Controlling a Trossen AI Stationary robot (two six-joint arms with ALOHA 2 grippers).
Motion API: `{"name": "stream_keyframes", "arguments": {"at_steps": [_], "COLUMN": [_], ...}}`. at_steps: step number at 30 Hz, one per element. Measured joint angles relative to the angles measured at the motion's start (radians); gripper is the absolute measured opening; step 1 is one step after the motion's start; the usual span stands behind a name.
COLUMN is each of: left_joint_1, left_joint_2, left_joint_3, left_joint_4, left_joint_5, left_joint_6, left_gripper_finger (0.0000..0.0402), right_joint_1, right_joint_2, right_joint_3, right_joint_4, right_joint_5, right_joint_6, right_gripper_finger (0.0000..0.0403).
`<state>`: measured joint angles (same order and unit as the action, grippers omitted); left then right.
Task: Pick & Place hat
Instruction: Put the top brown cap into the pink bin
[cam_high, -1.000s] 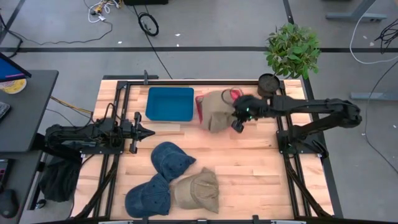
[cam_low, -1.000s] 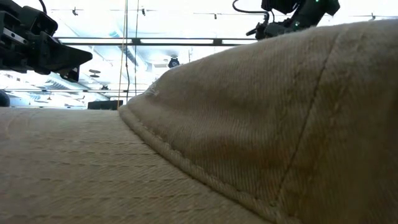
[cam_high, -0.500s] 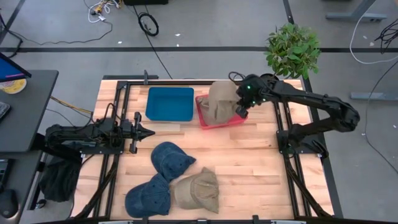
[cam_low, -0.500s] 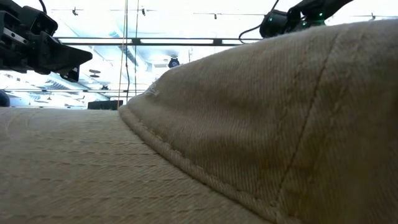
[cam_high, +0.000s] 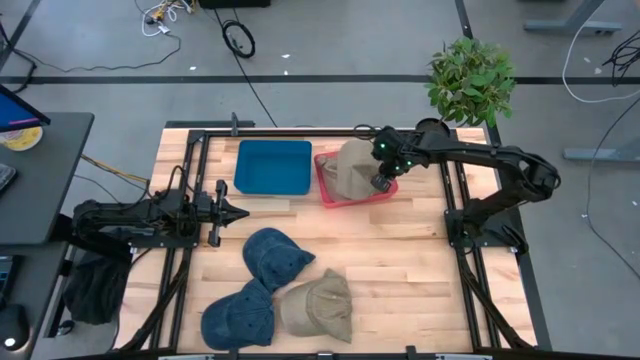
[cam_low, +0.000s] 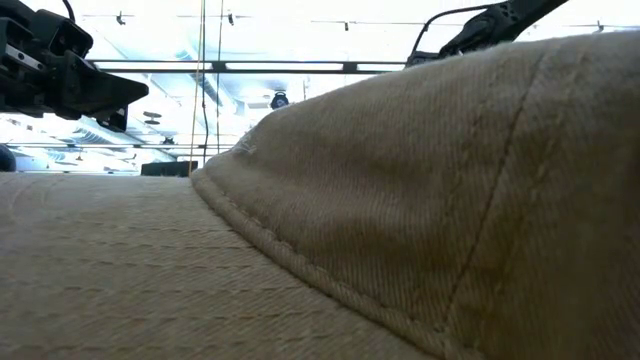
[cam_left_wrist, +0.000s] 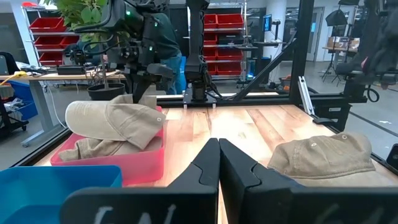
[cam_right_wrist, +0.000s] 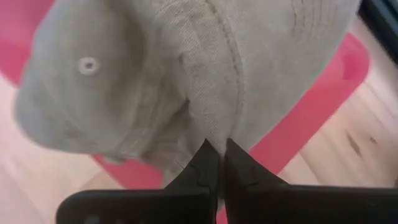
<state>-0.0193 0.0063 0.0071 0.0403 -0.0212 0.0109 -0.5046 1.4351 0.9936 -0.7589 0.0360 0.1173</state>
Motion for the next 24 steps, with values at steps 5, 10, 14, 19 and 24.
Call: {"name": "stream_keyframes", "arguments": {"at_steps": [5,10,14,19,24], "left_joint_1": [0.0,0.0,0.0,0.0,0.0], "left_joint_2": [0.0,0.0,0.0,0.0,0.0], "left_joint_3": [0.0,0.0,0.0,0.0,0.0], "left_joint_4": [0.0,0.0,0.0,0.0,0.0], "left_joint_5": [0.0,0.0,0.0,0.0,0.0], "left_joint_6": [0.0,0.0,0.0,0.0,0.0], "left_gripper_finger": [0.0003,0.0003,0.0003,0.0003,0.0003], "right_joint_1": [-0.001,-0.005,-0.005,-0.005,-0.006], "right_joint_2": [0.019,0.057,0.088,0.09,0.039], "right_joint_3": [0.0,-0.001,-0.001,-0.001,-0.001], "right_joint_4": [-0.049,-0.083,-0.04,-0.056,-0.081], "right_joint_5": [0.02,0.051,0.054,0.03,0.035], "right_joint_6": [-0.028,-0.02,-0.021,-0.033,-0.047], "right_gripper_finger": [0.0,0.0,0.0008,0.0046,0.0086]}}
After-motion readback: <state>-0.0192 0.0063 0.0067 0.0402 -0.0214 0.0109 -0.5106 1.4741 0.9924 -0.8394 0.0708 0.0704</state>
